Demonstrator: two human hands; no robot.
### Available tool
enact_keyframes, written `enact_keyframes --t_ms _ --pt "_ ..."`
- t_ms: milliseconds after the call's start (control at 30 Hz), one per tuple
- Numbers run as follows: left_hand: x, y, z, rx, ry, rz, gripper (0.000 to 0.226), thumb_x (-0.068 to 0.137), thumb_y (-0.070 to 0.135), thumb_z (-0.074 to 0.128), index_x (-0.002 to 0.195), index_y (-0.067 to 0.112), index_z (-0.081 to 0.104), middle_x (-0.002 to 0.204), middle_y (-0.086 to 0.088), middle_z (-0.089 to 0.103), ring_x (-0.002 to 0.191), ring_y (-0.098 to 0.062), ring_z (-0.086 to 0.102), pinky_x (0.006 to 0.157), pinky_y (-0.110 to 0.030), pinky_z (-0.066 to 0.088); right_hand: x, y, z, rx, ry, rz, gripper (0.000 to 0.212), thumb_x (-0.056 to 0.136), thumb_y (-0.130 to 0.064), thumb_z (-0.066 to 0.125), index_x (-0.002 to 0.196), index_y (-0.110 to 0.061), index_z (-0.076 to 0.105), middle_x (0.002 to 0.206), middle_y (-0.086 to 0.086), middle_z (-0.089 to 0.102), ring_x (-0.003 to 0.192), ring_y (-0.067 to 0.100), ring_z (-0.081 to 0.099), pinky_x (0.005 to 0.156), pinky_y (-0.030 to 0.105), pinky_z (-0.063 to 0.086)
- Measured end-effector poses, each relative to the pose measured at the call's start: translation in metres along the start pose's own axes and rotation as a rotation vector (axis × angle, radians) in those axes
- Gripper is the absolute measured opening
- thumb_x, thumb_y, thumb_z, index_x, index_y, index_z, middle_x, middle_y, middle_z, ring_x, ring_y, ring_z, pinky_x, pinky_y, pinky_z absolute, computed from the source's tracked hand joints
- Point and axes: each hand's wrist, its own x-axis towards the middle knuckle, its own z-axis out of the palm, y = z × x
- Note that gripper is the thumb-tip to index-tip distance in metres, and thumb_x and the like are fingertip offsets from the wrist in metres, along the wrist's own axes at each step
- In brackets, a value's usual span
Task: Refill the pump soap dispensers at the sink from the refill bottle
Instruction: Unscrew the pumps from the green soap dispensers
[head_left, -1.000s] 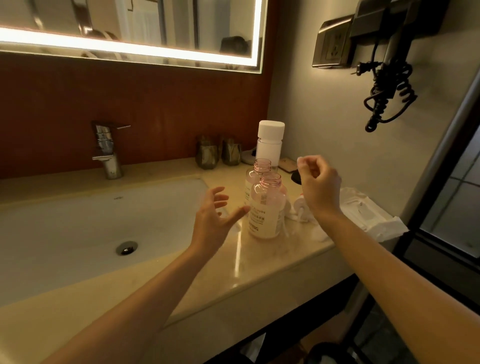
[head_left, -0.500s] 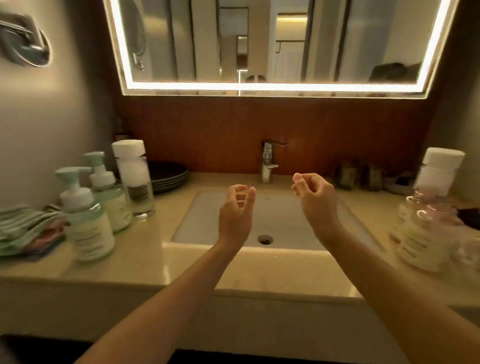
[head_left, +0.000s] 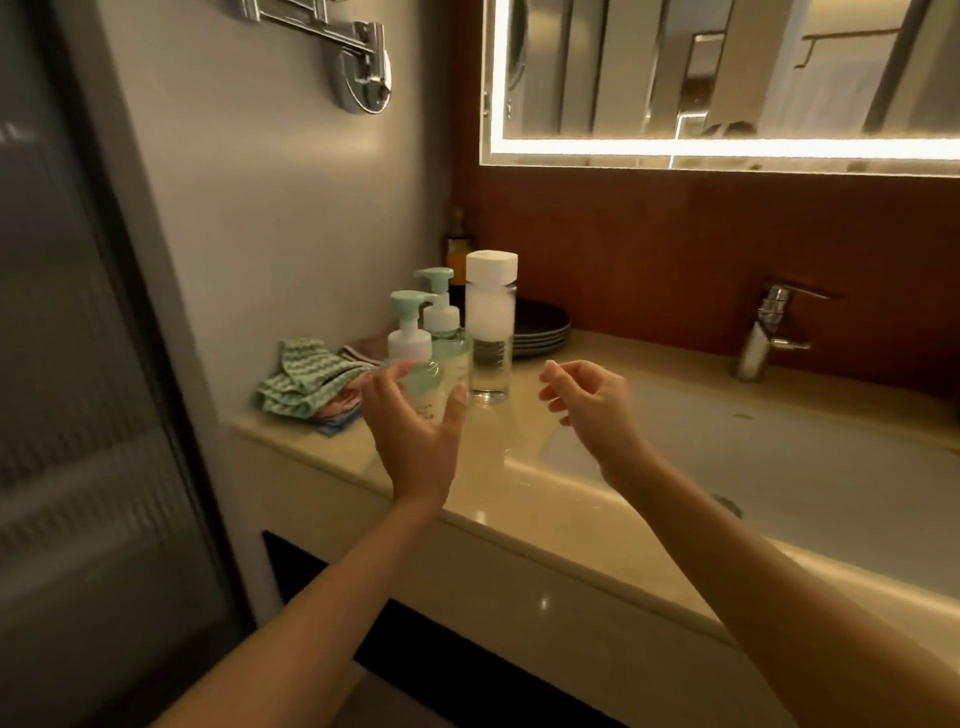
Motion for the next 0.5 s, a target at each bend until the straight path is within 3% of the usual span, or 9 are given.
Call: enact_keyframes --t_ms 133,200,300,400,500 --pt "0.025 -0.034 -0.006 0.089 -0.127 -0.131 0.088 0.064 0.034 0.082 0.133 0.011 0.033 0.131 -0.012 0.040 0.119 -0.024 0.041 0.094 -0.035 0.041 0.006 -0.009 0.030 0.024 -0.088 -0.026 0.018 0.093 -0.030 0.050 0.093 -0.015 0.061 0.079 -0.002 0.062 0.073 0.010 0.056 0.063 0.019 0.043" --pt "0.035 -0.042 -0.003 0.054 -0.243 -0.232 0.097 0.061 0.032 0.084 0.138 0.014 0.026 0.135 -0.010 0.041 0.121 -0.023 0.043 0.096 -0.036 0.041 0.009 -0.012 0.041 0.037 -0.121 -0.046 0.019 0.093 -0.031 0.051 0.092 -0.015 0.061 0.078 -0.002 0.062 0.073 0.010 0.057 0.062 0.019 0.043" --pt "0.039 -0.047 0.001 -0.046 -0.353 -0.267 0.085 0.062 0.023 0.084 0.129 0.020 0.032 0.124 -0.001 0.050 0.112 -0.016 0.051 0.088 -0.030 0.043 0.010 -0.011 0.052 0.052 -0.141 -0.087 0.028 0.090 -0.039 0.052 0.096 -0.014 0.062 0.082 -0.001 0.064 0.076 0.011 0.059 0.066 0.021 0.044" --pt "0.034 -0.047 -0.001 -0.071 -0.376 -0.256 0.069 0.062 0.020 0.084 0.115 0.024 0.039 0.109 0.006 0.054 0.104 -0.016 0.056 0.085 -0.033 0.047 0.012 -0.006 0.057 -0.040 -0.127 -0.124 0.038 0.086 -0.047 0.054 0.103 -0.014 0.060 0.089 -0.002 0.064 0.083 0.010 0.059 0.066 0.017 0.044" --pt "0.021 -0.043 -0.003 -0.065 -0.409 -0.248 0.071 0.063 0.024 0.084 0.120 0.022 0.042 0.110 0.007 0.056 0.103 -0.013 0.055 0.086 -0.033 0.048 0.018 -0.005 0.062 -0.138 -0.110 -0.164 0.050 0.082 -0.054 0.056 0.113 -0.014 0.057 0.097 -0.002 0.062 0.087 0.008 0.058 0.067 0.014 0.045"
